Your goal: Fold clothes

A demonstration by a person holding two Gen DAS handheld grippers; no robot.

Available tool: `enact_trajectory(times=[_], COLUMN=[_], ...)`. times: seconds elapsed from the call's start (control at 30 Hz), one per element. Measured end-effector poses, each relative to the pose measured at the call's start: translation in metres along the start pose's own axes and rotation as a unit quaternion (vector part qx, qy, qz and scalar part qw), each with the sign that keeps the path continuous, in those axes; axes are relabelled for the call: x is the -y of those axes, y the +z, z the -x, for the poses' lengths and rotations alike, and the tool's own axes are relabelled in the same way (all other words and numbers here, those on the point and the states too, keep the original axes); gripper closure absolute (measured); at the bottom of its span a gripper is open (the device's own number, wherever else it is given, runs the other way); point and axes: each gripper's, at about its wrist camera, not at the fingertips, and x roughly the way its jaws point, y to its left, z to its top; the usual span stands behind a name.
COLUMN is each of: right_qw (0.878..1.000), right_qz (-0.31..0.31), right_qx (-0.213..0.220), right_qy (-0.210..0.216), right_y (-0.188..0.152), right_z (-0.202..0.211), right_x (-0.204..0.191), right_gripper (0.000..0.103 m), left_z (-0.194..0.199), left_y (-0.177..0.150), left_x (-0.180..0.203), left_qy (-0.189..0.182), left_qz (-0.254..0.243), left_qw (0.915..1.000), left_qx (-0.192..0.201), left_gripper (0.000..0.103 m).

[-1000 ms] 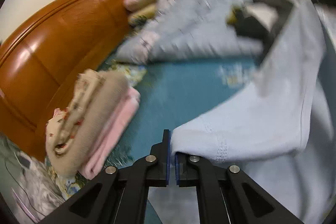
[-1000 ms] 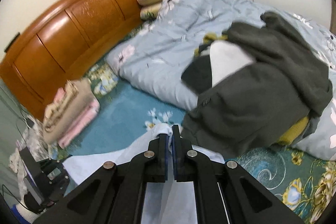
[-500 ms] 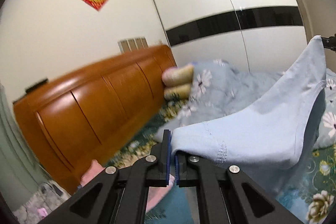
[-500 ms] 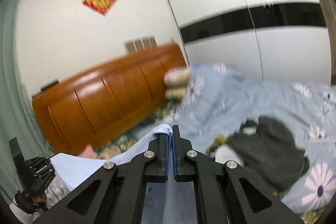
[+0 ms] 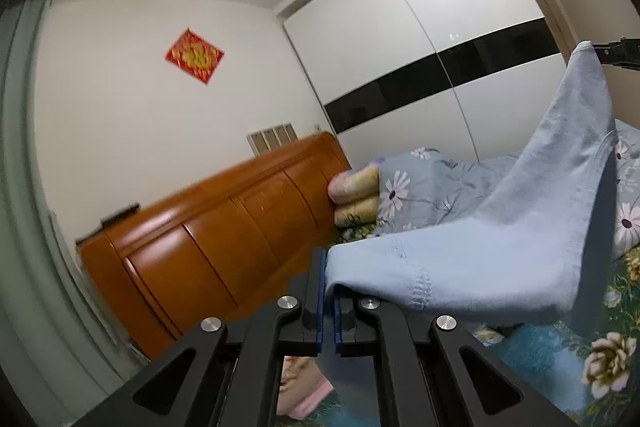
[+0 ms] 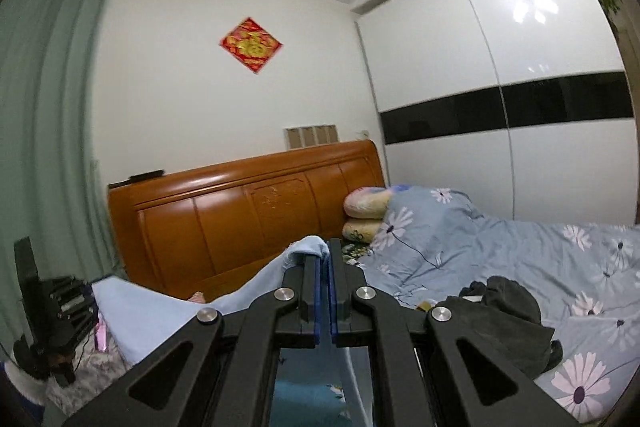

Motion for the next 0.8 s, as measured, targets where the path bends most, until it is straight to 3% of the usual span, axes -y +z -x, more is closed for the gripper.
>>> enact_trajectory(times=[0.13, 0.2, 0.3, 0.4, 0.5, 0.63, 0.7, 0.8], right_qw=[0.999, 0.999, 0.999, 0.992, 0.969, 0.923, 0.901, 0.879], right_qz=[0.033, 0.041, 0.028, -0.017, -0.053, -0.124, -0.151, -0.172], right_qx=[0.013, 0.006, -0.040, -0.126, -0.234, -0.354, -0.395, -0.431], right_qy=[0.003, -0.004, -0.012, -0.023, -0.061, -0.086, -0.095, -0.106], right_y=[0.010, 0.010, -0.006, -0.047, -0.116, -0.228, -0.273, -0.312], right_z=[0.029, 0.028, -0.002, -0.053, -0.109, -0.161, -0.162, -0.166], right_x=[-0.015, -0.014, 0.000, 0.027, 0.056, 0.091, 0.103, 0.118], right_gripper=[0.100, 0.100, 0.100, 0.100, 0.100, 0.100, 0.100, 0.100], left_z=[0.002, -0.020, -0.070, -0.126, -0.173, -0.192, -0.195, -0.214], left_y=[0.013, 0.007, -0.019, -0.069, -0.137, -0.233, -0.259, -0.274], left_x=[-0.019, -0.019, 0.000, 0.036, 0.078, 0.136, 0.154, 0.160], left_qy=[-0.006, -0.025, -0.059, -0.092, -0.120, -0.155, -0.165, -0.179], left_qz=[0.010, 0.018, 0.016, 0.003, 0.010, 0.032, 0.032, 0.043], left_qw=[0.9999, 0.9990, 0.9935, 0.9800, 0.9569, 0.9151, 0.9010, 0.8902], left_qx=[-0.006, -0.031, -0.096, -0.177, -0.264, -0.371, -0.400, -0.417], left_gripper=[0.100, 0.100, 0.100, 0.100, 0.100, 0.100, 0.100, 0.100])
